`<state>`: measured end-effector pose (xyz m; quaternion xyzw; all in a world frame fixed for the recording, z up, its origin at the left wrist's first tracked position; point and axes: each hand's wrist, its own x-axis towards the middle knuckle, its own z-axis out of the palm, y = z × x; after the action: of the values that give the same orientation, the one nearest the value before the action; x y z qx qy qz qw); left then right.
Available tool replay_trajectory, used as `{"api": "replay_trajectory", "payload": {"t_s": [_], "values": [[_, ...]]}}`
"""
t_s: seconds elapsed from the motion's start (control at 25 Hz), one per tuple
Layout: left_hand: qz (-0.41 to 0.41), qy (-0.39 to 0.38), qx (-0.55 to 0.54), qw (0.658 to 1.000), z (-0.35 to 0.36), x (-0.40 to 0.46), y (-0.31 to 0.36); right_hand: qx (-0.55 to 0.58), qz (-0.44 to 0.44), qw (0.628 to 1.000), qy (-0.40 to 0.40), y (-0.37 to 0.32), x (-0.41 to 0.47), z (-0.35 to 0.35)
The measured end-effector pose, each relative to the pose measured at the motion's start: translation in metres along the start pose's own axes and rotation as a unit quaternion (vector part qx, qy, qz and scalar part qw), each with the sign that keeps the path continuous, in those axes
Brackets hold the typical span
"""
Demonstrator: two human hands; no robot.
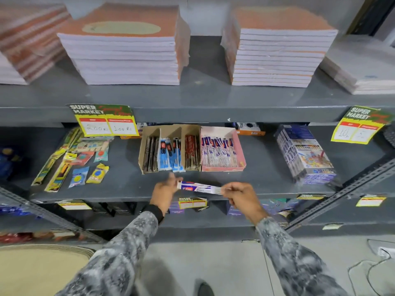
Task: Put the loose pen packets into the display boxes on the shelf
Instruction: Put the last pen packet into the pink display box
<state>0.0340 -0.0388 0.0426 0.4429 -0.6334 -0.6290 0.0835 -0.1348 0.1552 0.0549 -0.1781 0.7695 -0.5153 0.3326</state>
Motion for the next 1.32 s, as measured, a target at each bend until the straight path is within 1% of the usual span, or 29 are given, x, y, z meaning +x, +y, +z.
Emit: {"api": "replay_trajectory", "payload": {"t_s": [0.04,0.08,0.12,0.24,0.4,0.52,0.56,0.6,0.64,0.68,0.72,0.76,0.8,0.84,0.88,0.92,0.96,1.0,1.04,1.08,1.12,1.2,1.28,1.32], "values": [[-0.036,-0.013,-0.134,0.99,-0.006,-0.003,0.005,-0.019,0.008,1.0,0.002,-0.006,0.003,0.007],[-0.051,-0.034,-0.208,0.976,-0.012,-0.006,0.007,-0.032,0.008,0.999,0.007,-0.01,0.005,0.01],[-0.053,-0.049,-0.242,0.968,-0.017,-0.011,0.008,-0.037,0.003,0.999,0.01,-0.012,0.007,0.012],[-0.012,-0.066,-0.252,0.965,-0.022,-0.022,0.005,-0.016,-0.004,1.0,0.003,-0.017,0.005,0.015],[-0.012,-0.049,-0.269,0.962,-0.021,-0.021,0.002,0.054,0.02,0.998,-0.009,-0.02,0.0,0.013],[-0.008,-0.056,-0.276,0.959,-0.017,-0.015,0.001,0.073,0.035,0.997,-0.011,-0.022,-0.005,0.005],[-0.005,-0.054,-0.27,0.961,-0.014,-0.012,0.001,0.079,0.03,0.996,0.0,-0.023,-0.006,0.001],[0.006,-0.044,-0.235,0.971,-0.01,-0.011,0.0,0.089,0.01,0.996,0.028,-0.024,-0.006,-0.003],[0.037,-0.016,-0.145,0.989,-0.006,-0.009,0.0,0.096,-0.032,0.992,0.08,-0.026,-0.005,-0.008],[0.084,0.02,0.001,0.996,-0.003,-0.008,-0.002,0.073,-0.097,0.981,0.153,-0.029,-0.003,-0.013],[0.126,0.037,0.154,0.979,0.0,-0.006,-0.006,0.009,-0.176,0.956,0.233,-0.033,0.002,-0.017],[0.156,0.031,0.275,0.948,0.004,-0.004,-0.01,-0.075,-0.251,0.916,0.304,-0.039,0.008,-0.021],[0.169,0.007,0.356,0.919,0.007,-0.001,-0.014,-0.155,-0.308,0.87,0.354,-0.047,0.015,-0.022],[0.171,-0.021,0.416,0.893,0.011,0.003,-0.019,-0.225,-0.342,0.832,0.375,-0.054,0.024,-0.023],[0.176,-0.042,0.469,0.865,0.015,0.005,-0.024,-0.284,-0.357,0.811,0.366,-0.06,0.035,-0.022],[0.18,-0.053,0.517,0.835,0.018,0.006,-0.03,-0.333,-0.349,0.81,0.333,-0.063,0.046,-0.019],[0.184,-0.055,0.555,0.809,0.02,0.006,-0.035,-0.388,-0.32,0.818,0.278,-0.063,0.055,-0.015],[0.187,-0.048,0.577,0.793,0.022,0.004,-0.04,-0.457,-0.279,0.818,0.21,-0.062,0.063,-0.009],[0.189,-0.041,0.59,0.784,0.022,0.003,-0.045,-0.517,-0.25,0.805,0.15,-0.055,0.068,-0.005],[0.192,-0.036,0.597,0.778,0.021,0.002,-0.048,-0.554,-0.234,0.791,0.11,-0.048,0.07,-0.002],[0.195,-0.033,0.601,0.774,0.02,0.002,-0.049,-0.558,-0.23,0.792,0.095,-0.039,0.068,0.0],[0.2,-0.027,0.601,0.773,0.02,0.002,-0.05,-0.534,-0.25,0.798,0.123,-0.02,0.059,-0.002],[0.207,-0.018,0.601,0.772,0.021,0.002,-0.052,-0.51,-0.314,0.783,0.168,0.004,0.046,-0.005],[0.212,-0.014,0.601,0.77,0.021,0.001,-0.052,-0.499,-0.349,0.773,0.178,0.017,0.038,-0.005]]}}
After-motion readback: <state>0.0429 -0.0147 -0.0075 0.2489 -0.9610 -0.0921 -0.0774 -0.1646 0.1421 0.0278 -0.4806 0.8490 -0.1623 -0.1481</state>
